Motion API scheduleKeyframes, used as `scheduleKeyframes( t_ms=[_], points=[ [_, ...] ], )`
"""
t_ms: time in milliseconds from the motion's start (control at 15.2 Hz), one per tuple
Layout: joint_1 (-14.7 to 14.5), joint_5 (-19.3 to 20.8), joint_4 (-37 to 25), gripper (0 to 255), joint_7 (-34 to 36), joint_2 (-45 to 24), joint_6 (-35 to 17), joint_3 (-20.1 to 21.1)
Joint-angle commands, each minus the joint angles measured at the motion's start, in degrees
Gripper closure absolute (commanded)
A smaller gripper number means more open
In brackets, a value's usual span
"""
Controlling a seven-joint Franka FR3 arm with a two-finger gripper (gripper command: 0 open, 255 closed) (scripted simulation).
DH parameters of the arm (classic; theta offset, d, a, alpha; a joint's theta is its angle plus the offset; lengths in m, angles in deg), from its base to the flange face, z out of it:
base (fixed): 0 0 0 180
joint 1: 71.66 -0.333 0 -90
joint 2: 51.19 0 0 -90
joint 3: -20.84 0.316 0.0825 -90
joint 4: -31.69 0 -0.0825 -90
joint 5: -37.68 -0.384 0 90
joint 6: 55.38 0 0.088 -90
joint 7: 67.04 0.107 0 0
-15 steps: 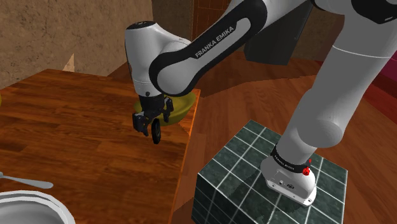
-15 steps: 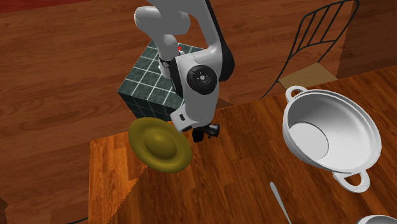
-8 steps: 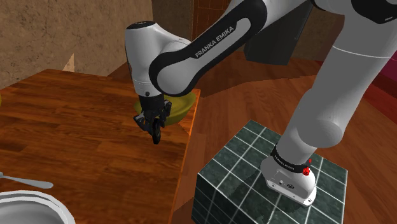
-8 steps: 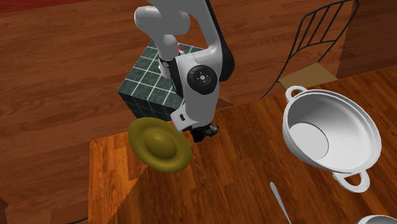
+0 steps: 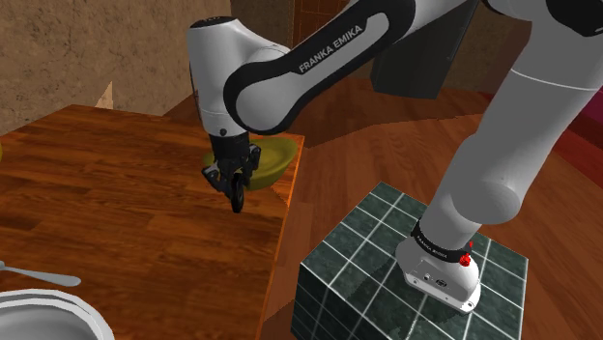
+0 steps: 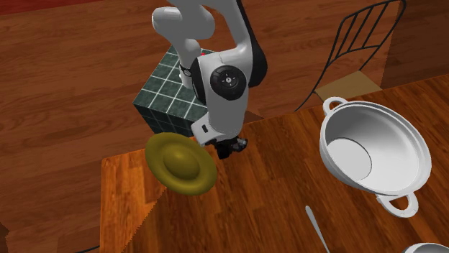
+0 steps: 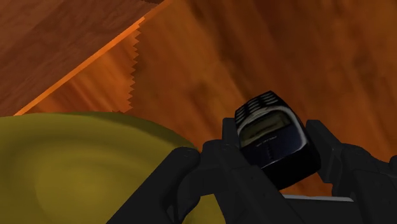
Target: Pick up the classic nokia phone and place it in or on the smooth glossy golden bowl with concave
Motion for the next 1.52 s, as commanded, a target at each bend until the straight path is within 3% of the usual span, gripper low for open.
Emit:
scheduleKeyframes(
  t_ms=[0,1452],
  points=[
    [0.0,-0.5,-0.9,255,-0.3,0.8,1.5,0.0],
    [0.2,-3.5,-12.1,255,-2.9,6.9,18.3,-0.8]
  ],
)
